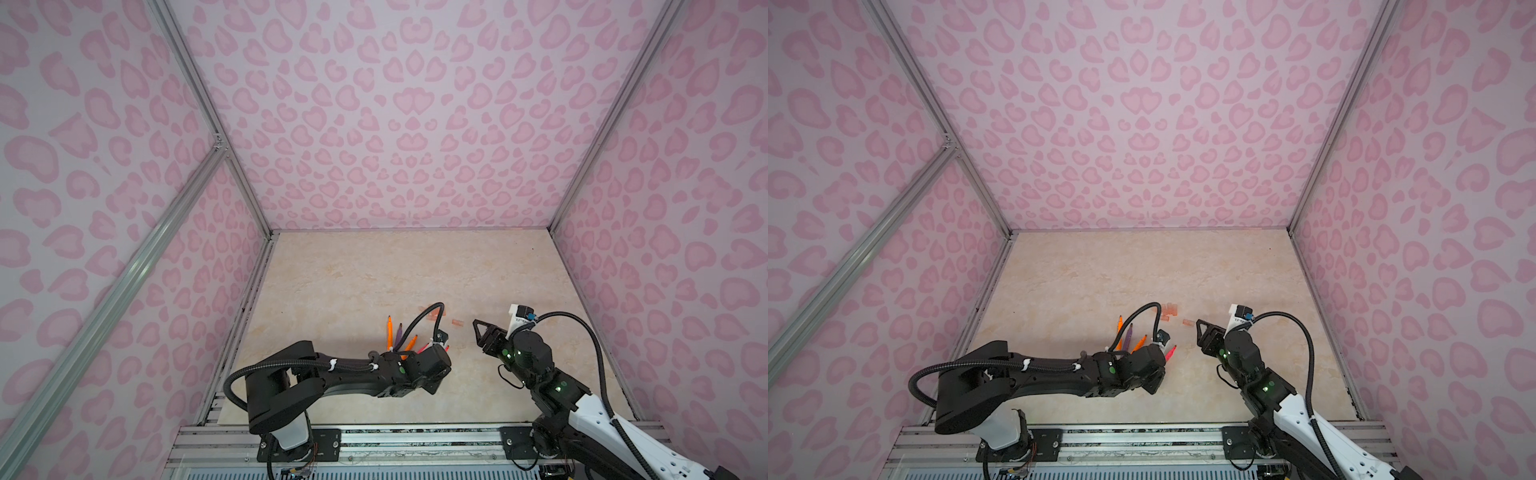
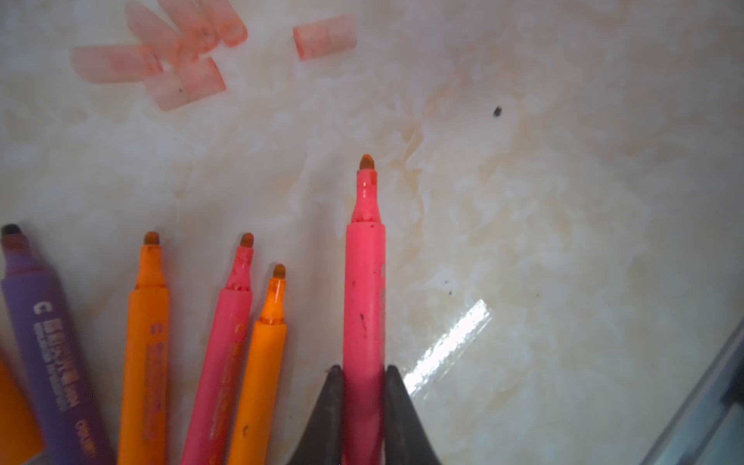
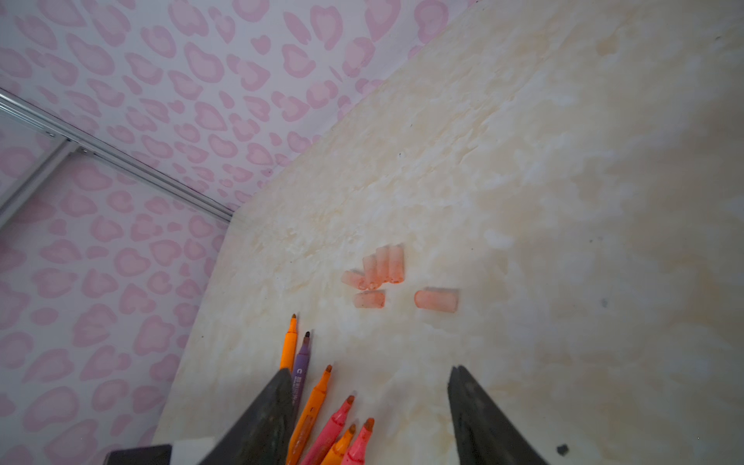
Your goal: Insert the pens into the pen caps
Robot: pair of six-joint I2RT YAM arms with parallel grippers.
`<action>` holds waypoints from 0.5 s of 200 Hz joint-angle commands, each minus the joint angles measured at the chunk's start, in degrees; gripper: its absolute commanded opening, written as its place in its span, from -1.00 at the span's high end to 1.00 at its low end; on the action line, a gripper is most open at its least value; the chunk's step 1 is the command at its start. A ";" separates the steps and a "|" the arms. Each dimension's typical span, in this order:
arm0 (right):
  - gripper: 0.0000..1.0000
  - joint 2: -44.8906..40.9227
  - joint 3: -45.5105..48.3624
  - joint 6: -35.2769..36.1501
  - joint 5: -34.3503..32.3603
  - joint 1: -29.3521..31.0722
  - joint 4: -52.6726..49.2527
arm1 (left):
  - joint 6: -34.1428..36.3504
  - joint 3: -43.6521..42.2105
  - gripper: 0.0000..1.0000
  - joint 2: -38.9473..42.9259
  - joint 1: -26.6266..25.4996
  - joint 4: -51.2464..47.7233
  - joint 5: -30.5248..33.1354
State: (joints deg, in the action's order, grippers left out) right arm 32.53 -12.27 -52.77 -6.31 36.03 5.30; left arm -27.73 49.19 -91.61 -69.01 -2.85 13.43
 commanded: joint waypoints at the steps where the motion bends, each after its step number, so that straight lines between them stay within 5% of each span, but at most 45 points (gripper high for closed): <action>1: -0.25 -4.99 2.82 -7.51 -1.06 1.17 3.86 | 2.44 1.85 0.80 2.77 0.05 0.40 -0.31; 49: -0.20 -14.16 4.65 -10.51 -0.98 2.81 1.91 | 4.25 2.80 0.83 7.36 -0.08 2.23 -3.93; 100: -0.17 -3.87 3.46 -10.46 3.36 3.51 10.86 | 4.52 3.40 0.83 9.04 -0.28 2.83 -4.03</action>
State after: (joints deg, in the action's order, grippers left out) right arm 24.69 -8.05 -63.02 -5.45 39.03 10.00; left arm -23.94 51.33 -83.26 -69.34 -1.65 9.89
